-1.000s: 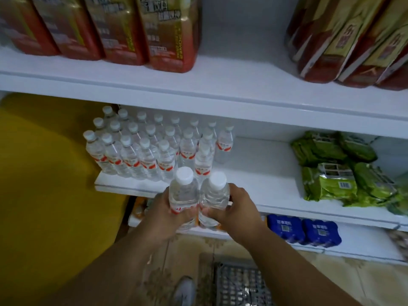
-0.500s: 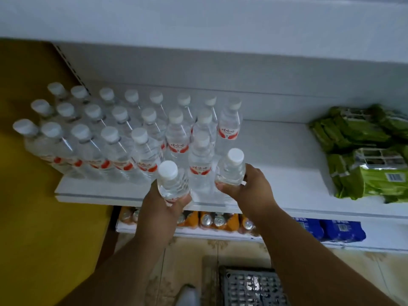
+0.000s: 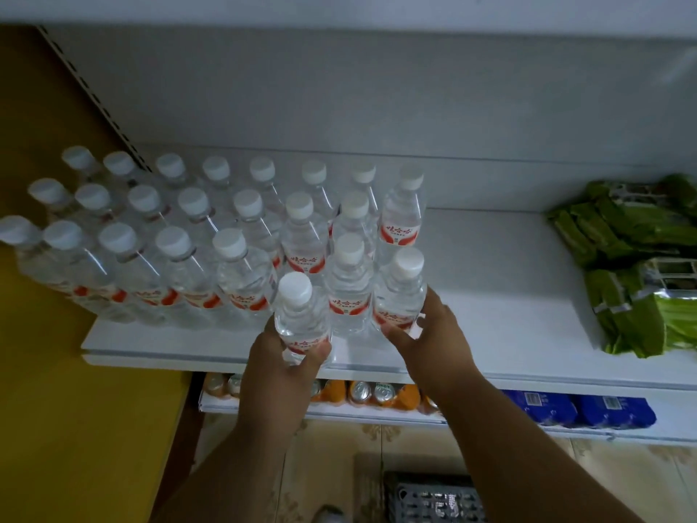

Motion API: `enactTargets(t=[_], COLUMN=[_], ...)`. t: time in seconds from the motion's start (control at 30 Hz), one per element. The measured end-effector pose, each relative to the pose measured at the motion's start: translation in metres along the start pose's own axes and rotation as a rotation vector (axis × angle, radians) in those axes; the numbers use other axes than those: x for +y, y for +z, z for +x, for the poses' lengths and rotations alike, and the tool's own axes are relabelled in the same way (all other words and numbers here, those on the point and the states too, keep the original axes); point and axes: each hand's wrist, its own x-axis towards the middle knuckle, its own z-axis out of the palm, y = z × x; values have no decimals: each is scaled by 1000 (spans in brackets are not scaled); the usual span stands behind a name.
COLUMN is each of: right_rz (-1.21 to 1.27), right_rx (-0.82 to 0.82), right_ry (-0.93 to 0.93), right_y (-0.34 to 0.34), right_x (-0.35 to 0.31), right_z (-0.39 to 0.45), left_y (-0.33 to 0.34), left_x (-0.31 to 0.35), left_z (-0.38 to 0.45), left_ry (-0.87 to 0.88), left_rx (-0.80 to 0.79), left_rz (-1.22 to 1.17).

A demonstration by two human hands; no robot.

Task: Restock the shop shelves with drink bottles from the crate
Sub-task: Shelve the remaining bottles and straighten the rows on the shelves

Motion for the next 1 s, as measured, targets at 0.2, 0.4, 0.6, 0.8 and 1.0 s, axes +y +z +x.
enactTargets(t=[0.2, 0.4, 0.6, 0.8, 1.0], right_rz=[640, 902, 826, 823, 820], right_rx=[25, 83, 98, 94, 102], right_ry=[390, 367, 286, 271, 251], right_y=[30, 41, 48, 49, 49], right_x=[0, -1, -5, -4, 1], right_z=[-32, -26, -22, -16, -7], left_y=[13, 27, 30, 25, 25], left_x=[2, 26, 40, 39, 42], left_z=[-26, -29, -15, 0, 15], left_ry=[-320, -777, -746, -711, -710], left_rx=[35, 59, 123, 111, 92], left_rz=[-376, -1108, -1190, -1192, -1161])
